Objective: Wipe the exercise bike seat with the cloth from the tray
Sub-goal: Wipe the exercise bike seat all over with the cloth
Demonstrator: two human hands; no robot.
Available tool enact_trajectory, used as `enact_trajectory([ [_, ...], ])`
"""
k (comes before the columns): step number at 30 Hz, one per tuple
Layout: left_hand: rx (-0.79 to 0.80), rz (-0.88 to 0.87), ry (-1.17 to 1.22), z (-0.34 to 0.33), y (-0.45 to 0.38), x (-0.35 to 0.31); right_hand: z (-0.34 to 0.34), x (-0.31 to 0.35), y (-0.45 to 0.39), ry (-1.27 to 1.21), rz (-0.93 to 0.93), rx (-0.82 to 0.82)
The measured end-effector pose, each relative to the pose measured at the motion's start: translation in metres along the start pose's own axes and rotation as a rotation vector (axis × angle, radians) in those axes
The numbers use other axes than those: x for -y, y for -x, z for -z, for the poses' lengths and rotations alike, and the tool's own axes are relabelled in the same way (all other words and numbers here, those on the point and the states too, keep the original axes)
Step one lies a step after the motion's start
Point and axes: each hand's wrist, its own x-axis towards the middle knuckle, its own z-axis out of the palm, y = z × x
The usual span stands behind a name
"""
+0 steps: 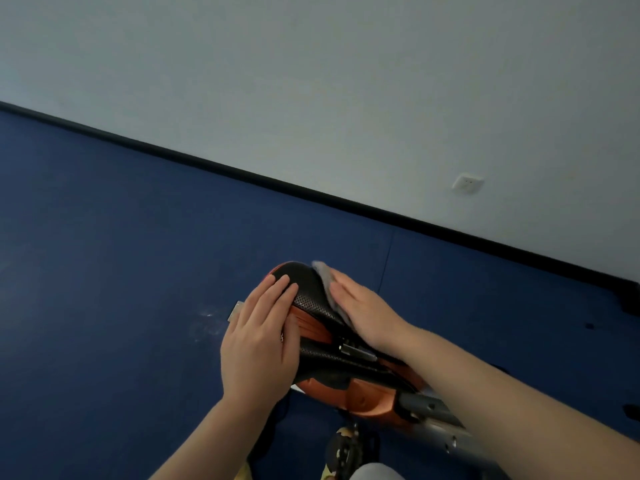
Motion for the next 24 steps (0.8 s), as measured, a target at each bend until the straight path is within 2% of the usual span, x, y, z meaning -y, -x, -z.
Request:
enact_trajectory([
  [4,0.013,-0.012,-0.014,-0.001,0.0,-0.001,0.001,-0.001,-0.004,0.061,-0.065,-0.015],
  [9,0.016,-0.004,-0.019,-0.001,-0.001,0.0,-0.018,0.03,-0.055,0.059,0.049,-0.012],
  [12,0.042,-0.027,-0.024,-0.001,-0.001,0.003,-0.014,0.027,-0.046,0.062,0.06,-0.018],
  [15,0.051,-0.035,-0.01,0.0,-0.001,0.003,0.0,0.004,0.002,0.076,-0.034,-0.025],
  [19,0.075,-0.102,-0.017,0.002,-0.002,0.004,0.008,-0.006,0.039,0.278,-0.205,-0.012],
  [21,0.125,-0.125,-0.024,0.005,-0.004,0.006,-0.003,0.009,0.027,0.376,-0.233,-0.072],
  [24,0.199,-0.153,-0.022,0.009,-0.007,0.01,-0.03,0.025,0.008,0.44,-0.212,-0.262],
])
